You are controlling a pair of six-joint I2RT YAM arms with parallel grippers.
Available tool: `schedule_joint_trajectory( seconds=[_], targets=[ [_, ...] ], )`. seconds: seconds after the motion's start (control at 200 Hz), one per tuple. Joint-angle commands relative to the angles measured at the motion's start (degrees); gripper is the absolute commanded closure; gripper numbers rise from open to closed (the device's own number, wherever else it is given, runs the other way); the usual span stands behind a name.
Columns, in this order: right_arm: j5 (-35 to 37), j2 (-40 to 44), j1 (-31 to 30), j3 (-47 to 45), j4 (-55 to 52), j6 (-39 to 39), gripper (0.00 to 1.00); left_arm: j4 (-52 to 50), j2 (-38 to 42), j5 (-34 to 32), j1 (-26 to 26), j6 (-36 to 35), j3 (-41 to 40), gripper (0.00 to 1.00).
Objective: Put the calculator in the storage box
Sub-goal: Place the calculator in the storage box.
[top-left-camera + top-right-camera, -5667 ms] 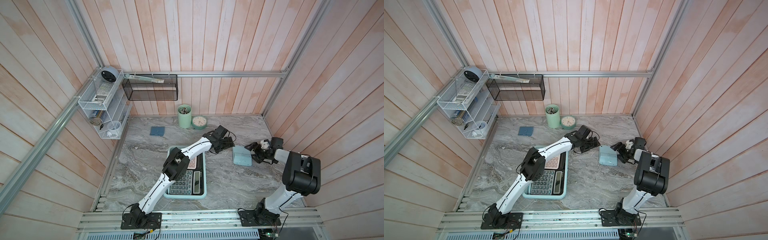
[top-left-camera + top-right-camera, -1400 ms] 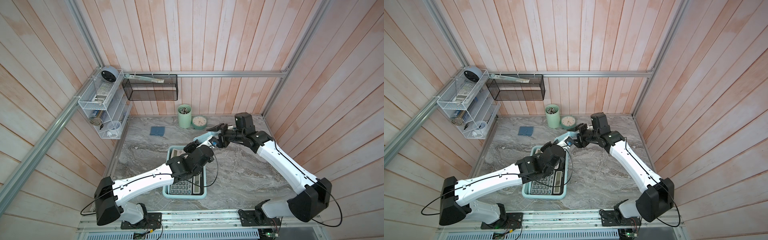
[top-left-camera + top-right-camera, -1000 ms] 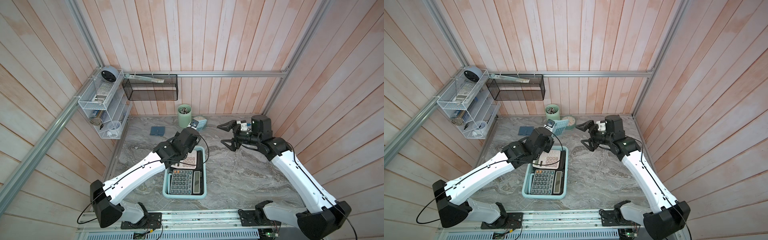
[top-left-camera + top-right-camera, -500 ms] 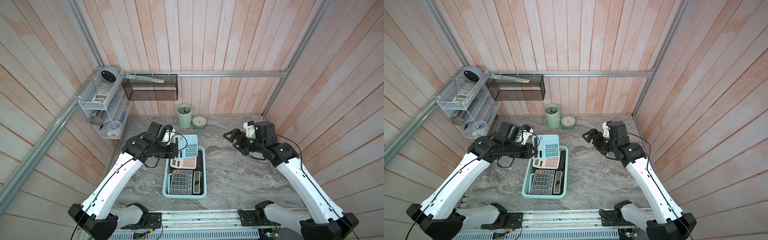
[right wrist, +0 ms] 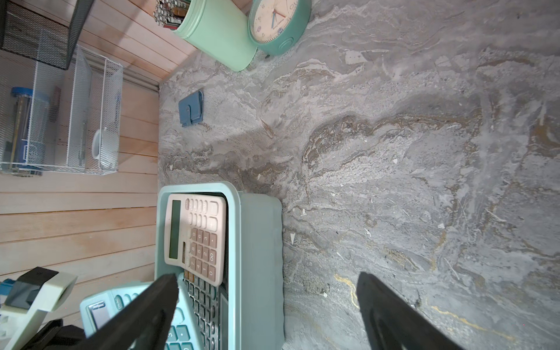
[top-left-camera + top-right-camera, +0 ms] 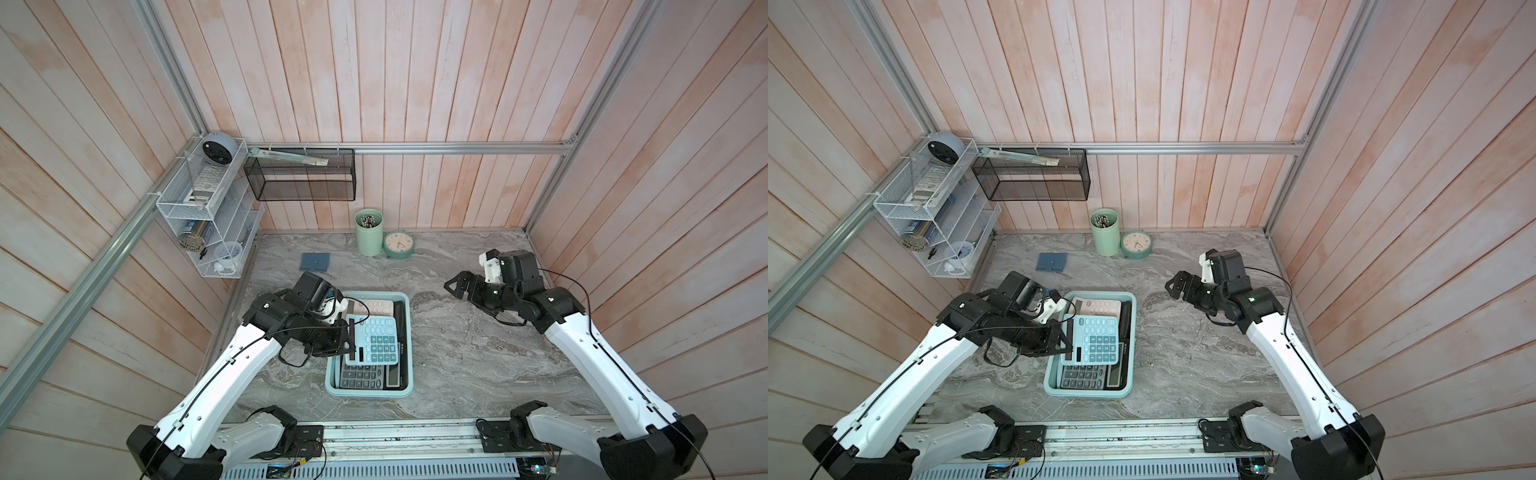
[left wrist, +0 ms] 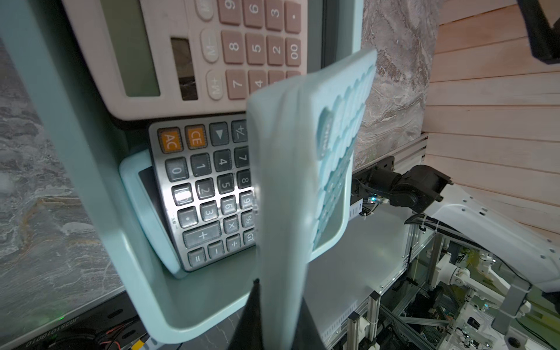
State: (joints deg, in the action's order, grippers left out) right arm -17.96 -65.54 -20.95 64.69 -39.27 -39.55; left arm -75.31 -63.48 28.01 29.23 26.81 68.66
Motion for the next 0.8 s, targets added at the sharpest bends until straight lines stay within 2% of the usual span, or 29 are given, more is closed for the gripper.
schedule_joint_trajectory(
  seconds=[0.0,0.205,0.33,0.635,0.66,0.705,0.74,0.795],
  targets=[
    [-1.5,-0.7,0.1,-1.0,-0.2,2.3,0.02,-3.2,1.5,-2.4,-0.3,-0.6,-2.4,1.00],
    [-3.5,-1.6,-0.2,-1.6,0.5,2.7,0.02,-3.3,4.5,-2.1,-0.2,-0.3,-7.0,1.00],
    [-4.3,-1.9,-0.7,-2.5,1.7,2.8,0.02,-3.2,3.4,-2.1,-0.1,-1.2,-9.6,1.00],
    [-4.3,-4.1,-3.0,-2.4,2.9,2.3,0.02,-4.1,0.2,-4.3,-0.1,-3.7,-9.3,1.00],
    [-4.3,-4.3,-3.1,-2.3,2.9,2.3,0.02,-4.5,-0.1,-4.9,-0.2,-3.8,-9.0,0.91],
    [-4.3,-4.5,-3.4,-2.2,2.8,2.2,0.02,-4.9,-0.5,-5.7,-0.2,-3.9,-8.4,0.64],
    [-4.3,-4.7,-3.5,-2.2,3.0,2.2,0.02,-5.2,-0.6,-6.6,-0.2,-3.6,-7.6,0.47],
    [-4.0,-4.9,-3.7,-2.0,3.1,2.1,0.02,-6.0,-0.4,-9.4,-0.4,-3.0,-5.9,0.28]
  ],
)
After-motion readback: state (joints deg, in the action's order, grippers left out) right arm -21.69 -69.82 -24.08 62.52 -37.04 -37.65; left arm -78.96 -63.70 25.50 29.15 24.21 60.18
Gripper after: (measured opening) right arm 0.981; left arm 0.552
